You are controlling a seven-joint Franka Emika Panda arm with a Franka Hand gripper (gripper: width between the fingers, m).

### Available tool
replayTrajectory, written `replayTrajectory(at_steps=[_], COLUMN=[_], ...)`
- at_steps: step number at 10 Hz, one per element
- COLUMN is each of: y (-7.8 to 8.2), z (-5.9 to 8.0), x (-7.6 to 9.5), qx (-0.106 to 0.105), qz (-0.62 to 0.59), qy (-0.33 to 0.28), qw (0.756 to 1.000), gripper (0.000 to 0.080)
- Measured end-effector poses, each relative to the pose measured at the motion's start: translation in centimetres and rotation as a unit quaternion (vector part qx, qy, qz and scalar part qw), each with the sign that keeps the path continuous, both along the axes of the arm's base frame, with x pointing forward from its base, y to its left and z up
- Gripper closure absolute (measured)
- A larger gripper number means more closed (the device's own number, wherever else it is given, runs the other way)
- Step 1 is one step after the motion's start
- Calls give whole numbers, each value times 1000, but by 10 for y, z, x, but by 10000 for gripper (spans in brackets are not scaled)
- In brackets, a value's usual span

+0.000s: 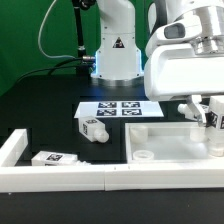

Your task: Assemble one leg

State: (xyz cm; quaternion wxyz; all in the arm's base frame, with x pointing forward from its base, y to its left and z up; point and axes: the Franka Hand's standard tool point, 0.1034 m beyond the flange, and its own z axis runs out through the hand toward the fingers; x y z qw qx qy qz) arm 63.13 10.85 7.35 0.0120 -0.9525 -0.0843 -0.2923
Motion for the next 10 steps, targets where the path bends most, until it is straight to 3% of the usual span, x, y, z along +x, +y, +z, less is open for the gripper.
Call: replayTrajectory(at_steps=[4,9,10], y=[0,-1,-1], z=[-10,-11,-12], x=[-1,0,0], qx=[-1,-5,-6], qz=[1,5,7], qy=[5,-7,-6], qw=[1000,1000,1000], gripper=[518,518,346])
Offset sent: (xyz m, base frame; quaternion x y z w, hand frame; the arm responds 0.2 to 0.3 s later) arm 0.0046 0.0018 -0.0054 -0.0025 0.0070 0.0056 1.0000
